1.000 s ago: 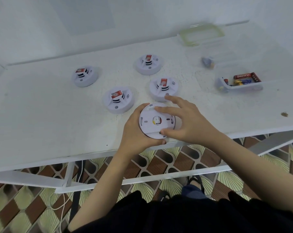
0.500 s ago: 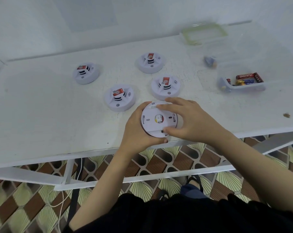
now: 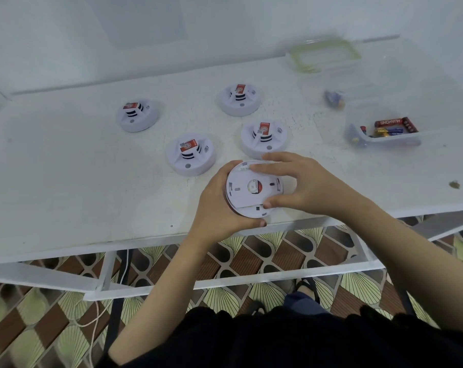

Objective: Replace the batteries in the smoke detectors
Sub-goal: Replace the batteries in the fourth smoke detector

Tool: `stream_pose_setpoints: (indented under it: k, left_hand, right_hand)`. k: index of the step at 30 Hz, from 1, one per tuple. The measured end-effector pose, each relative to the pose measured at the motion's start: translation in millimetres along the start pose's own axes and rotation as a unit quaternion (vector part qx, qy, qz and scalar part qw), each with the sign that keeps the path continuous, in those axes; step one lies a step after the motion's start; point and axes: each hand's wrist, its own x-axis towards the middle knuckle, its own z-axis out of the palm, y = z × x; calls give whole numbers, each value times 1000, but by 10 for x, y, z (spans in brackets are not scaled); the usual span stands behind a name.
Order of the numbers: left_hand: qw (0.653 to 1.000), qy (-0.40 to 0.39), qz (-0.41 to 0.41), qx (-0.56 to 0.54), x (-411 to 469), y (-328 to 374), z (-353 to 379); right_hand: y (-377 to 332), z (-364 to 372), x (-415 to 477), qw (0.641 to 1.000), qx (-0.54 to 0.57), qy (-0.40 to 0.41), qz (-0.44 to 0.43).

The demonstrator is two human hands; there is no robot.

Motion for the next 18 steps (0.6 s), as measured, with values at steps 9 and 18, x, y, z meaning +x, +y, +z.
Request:
stream_pose_setpoints:
  k: [9,18]
  left_hand:
    - [1000,1,-3,-7,7,-15,-2]
    - [1000,-1,-3,-19,5,-11,0]
  right_hand:
    - [22,19,20,999,31,-19,-2]
    - [-5,54,17,999,-18,-25,-33]
